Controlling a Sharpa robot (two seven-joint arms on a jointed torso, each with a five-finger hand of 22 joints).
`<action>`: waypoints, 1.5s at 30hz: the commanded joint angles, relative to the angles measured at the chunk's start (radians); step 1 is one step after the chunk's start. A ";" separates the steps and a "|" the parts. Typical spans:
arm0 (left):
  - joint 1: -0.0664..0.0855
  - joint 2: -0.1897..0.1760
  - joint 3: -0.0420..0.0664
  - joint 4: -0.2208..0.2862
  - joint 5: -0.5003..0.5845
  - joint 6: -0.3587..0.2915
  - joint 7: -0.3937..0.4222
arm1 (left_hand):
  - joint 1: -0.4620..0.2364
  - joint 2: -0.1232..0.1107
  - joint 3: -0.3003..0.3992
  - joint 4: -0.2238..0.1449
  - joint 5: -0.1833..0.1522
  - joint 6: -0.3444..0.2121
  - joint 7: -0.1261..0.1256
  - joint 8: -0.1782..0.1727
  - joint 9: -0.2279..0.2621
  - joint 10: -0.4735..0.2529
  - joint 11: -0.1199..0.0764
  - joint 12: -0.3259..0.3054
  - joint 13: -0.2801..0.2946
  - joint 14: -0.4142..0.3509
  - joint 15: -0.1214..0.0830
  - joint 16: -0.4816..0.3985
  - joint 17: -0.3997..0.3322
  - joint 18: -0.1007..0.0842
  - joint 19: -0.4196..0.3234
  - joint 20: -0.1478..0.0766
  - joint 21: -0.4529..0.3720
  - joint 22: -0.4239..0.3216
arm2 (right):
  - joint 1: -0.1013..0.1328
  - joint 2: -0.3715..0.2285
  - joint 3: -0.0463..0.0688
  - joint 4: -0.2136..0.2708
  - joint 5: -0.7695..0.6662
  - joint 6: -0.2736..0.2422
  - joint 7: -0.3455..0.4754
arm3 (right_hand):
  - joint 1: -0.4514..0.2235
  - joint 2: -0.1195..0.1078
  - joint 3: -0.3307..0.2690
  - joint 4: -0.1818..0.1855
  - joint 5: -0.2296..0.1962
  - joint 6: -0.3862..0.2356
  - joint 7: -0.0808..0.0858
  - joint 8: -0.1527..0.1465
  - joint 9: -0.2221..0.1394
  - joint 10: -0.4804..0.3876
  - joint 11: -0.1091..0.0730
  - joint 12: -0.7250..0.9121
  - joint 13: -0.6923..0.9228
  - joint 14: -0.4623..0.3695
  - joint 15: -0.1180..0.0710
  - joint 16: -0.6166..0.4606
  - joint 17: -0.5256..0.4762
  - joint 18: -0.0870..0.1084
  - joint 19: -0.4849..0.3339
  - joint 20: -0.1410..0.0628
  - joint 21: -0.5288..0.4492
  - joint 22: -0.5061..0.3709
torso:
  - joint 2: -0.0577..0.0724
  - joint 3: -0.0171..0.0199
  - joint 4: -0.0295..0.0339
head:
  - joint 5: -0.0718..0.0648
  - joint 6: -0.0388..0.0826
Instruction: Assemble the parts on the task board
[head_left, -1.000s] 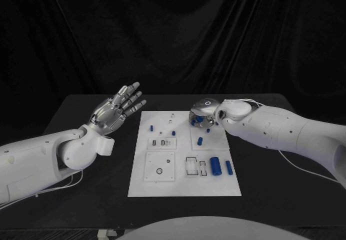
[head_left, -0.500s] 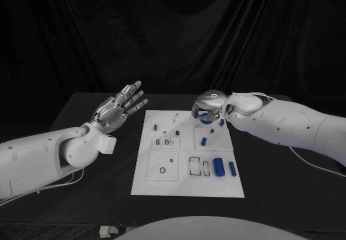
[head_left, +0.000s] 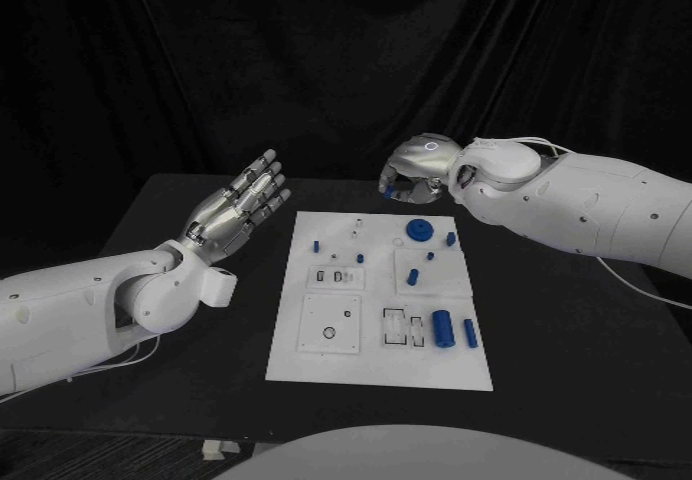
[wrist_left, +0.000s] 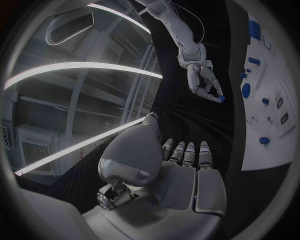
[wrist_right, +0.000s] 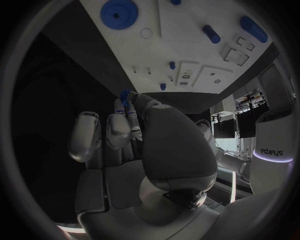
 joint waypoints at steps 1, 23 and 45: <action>0.002 -0.004 0.001 0.014 -0.088 -0.118 0.163 | 0.012 0.004 -0.009 0.000 -0.002 0.003 0.012 -0.003 0.000 0.000 -0.033 0.000 -0.001 0.001 -0.065 -0.004 -0.002 -0.019 0.000 -0.048 -0.003 -0.001 | 0.005 0.006 0.000 -0.003 -0.009 0.032 -0.042 | -0.004 -0.003 0.003 0.004 -0.007 -0.008 0.002 -0.005 -0.002 -0.009 0.002 -0.005 -0.001 -0.004 0.002 -0.004 0.000 -0.019 -0.006 0.002 0.005 0.001 | 0.015 -0.0030 0.0079 | -0.001 -0.004; 0.002 -0.026 0.001 0.036 -0.157 -0.220 0.194 | 0.026 0.013 -0.008 0.000 0.014 0.018 0.039 -0.001 0.002 -0.001 -0.053 -0.001 -0.001 0.001 -0.067 -0.004 -0.002 -0.045 0.000 -0.076 -0.003 -0.001 | -0.036 0.085 0.000 -0.093 -0.009 0.066 -0.055 | -0.008 -0.007 0.005 0.006 -0.018 -0.021 0.009 -0.015 -0.003 -0.008 0.009 -0.014 0.000 -0.007 0.006 -0.007 -0.003 -0.020 -0.008 0.004 0.003 0.003 | 0.076 -0.0071 0.0589 | -0.045 0.044; 0.002 -0.023 0.001 0.028 -0.164 -0.158 0.156 | 0.028 0.029 -0.004 0.001 0.030 0.050 0.082 0.004 0.007 -0.001 -0.021 0.001 -0.001 0.001 -0.020 -0.004 -0.002 -0.062 0.000 -0.047 -0.003 -0.001 | -0.063 0.101 0.000 -0.112 -0.009 0.065 -0.067 | -0.007 -0.005 0.009 0.005 -0.018 -0.025 0.011 -0.018 -0.003 -0.006 0.010 -0.017 0.001 -0.009 0.008 -0.010 -0.006 -0.019 -0.009 0.006 0.002 0.003 | 0.054 -0.0198 0.0542 | -0.045 0.026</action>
